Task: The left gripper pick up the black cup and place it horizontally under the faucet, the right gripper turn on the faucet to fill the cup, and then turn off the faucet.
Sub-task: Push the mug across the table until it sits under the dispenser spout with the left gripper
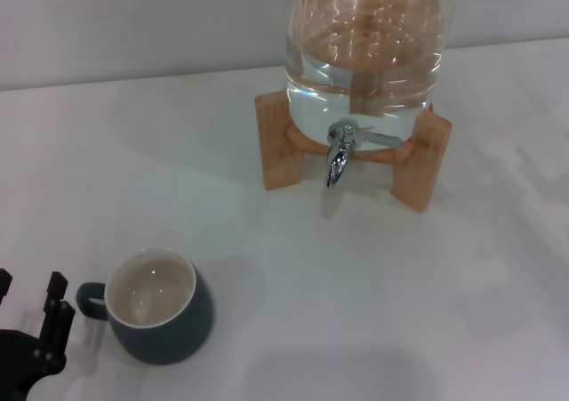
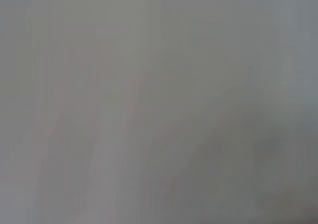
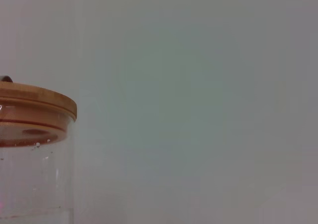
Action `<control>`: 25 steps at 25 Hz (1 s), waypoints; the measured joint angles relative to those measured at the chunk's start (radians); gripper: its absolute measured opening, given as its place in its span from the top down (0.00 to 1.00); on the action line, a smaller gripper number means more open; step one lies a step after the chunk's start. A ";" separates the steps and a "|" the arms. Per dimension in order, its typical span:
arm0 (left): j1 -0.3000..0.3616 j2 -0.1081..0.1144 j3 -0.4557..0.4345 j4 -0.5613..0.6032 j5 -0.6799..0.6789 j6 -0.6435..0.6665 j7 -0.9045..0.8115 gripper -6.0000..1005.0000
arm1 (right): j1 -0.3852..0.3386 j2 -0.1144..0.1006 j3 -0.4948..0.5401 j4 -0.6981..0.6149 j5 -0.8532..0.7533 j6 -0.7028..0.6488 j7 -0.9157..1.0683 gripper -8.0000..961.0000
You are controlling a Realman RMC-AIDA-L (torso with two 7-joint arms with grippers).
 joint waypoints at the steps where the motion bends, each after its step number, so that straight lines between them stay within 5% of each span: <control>1: 0.001 0.000 0.002 0.002 0.000 0.000 0.000 0.40 | 0.000 0.000 0.000 0.000 0.000 0.000 0.000 0.09; 25: 0.039 -0.002 0.003 0.012 0.004 -0.001 -0.005 0.40 | -0.003 -0.002 -0.002 0.000 -0.011 0.000 -0.001 0.09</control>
